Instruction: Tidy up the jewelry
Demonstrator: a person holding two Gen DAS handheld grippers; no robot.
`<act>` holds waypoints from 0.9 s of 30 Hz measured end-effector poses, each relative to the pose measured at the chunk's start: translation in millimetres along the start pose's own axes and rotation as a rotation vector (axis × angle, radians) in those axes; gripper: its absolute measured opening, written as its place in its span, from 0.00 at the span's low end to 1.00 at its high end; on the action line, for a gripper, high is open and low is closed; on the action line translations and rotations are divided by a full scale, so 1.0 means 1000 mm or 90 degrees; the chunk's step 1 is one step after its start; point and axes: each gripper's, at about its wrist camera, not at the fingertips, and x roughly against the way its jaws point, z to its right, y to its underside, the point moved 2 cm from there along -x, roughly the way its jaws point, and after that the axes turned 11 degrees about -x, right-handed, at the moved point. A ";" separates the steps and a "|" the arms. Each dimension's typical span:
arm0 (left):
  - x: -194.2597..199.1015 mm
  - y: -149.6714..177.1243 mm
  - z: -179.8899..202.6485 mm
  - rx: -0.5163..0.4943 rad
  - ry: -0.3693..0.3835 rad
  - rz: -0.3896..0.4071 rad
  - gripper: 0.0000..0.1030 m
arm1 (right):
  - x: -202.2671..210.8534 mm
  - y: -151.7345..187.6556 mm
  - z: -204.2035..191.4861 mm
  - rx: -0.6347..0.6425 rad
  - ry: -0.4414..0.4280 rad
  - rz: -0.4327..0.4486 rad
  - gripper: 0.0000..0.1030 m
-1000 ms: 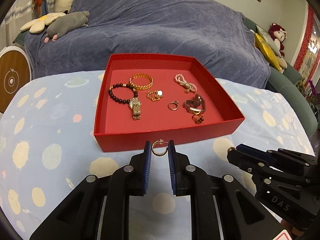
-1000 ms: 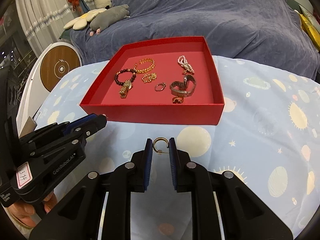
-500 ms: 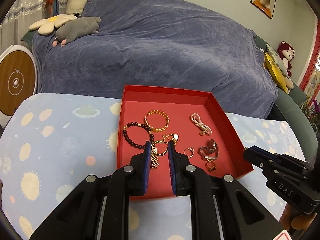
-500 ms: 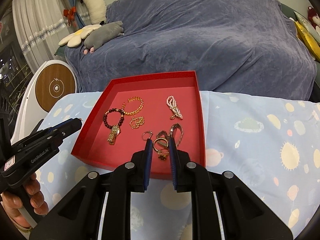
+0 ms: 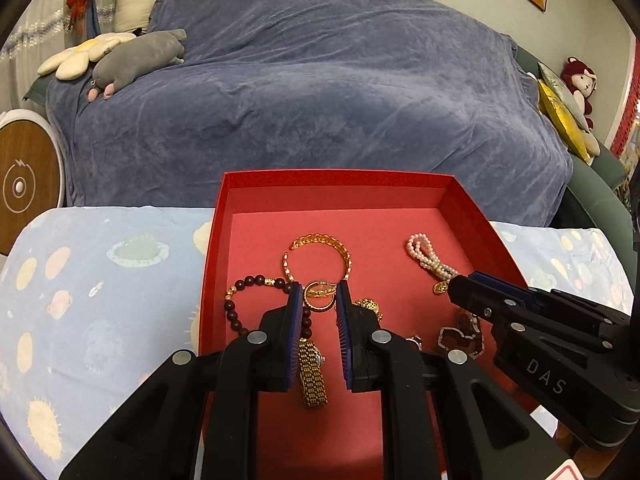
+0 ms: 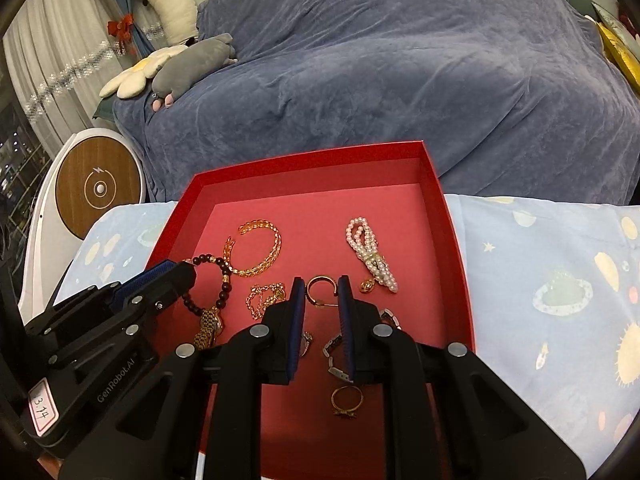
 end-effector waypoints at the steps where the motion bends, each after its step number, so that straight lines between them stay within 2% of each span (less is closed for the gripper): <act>1: -0.003 0.001 -0.001 0.000 -0.002 -0.003 0.14 | -0.003 0.000 0.000 0.002 0.002 -0.002 0.15; 5: -0.011 0.002 -0.004 -0.001 -0.009 -0.007 0.14 | -0.012 0.000 0.000 0.007 0.008 -0.010 0.16; 6: -0.012 0.002 -0.003 -0.004 -0.011 -0.009 0.17 | -0.013 -0.001 0.000 0.006 0.011 -0.008 0.17; 7: -0.013 0.002 -0.002 -0.005 -0.012 -0.009 0.18 | -0.013 -0.001 0.001 0.004 0.013 -0.006 0.21; 8: -0.014 0.002 -0.002 -0.004 -0.014 -0.011 0.25 | -0.011 -0.002 0.002 0.000 0.014 -0.002 0.23; 9: -0.013 0.003 -0.003 0.001 -0.018 -0.013 0.38 | -0.009 -0.002 0.003 -0.003 0.015 0.003 0.24; 10: -0.011 0.003 -0.005 0.008 -0.021 -0.010 0.41 | -0.005 -0.002 0.004 -0.004 0.015 0.007 0.24; 14: 0.008 0.003 -0.013 0.021 -0.027 0.005 0.41 | 0.020 -0.001 0.010 -0.003 0.017 0.018 0.27; 16: 0.020 0.005 -0.015 0.026 -0.025 0.005 0.41 | 0.038 0.003 0.013 0.005 0.024 0.028 0.36; 21: 0.057 0.013 -0.011 0.022 -0.032 0.010 0.41 | 0.083 0.024 0.018 0.014 0.024 0.034 0.36; 24: 0.078 0.017 0.000 0.026 -0.021 0.014 0.41 | 0.099 0.038 0.017 0.008 0.018 0.022 0.36; 27: 0.101 0.027 0.015 0.013 -0.034 0.022 0.41 | 0.117 0.053 0.011 0.023 0.021 0.032 0.37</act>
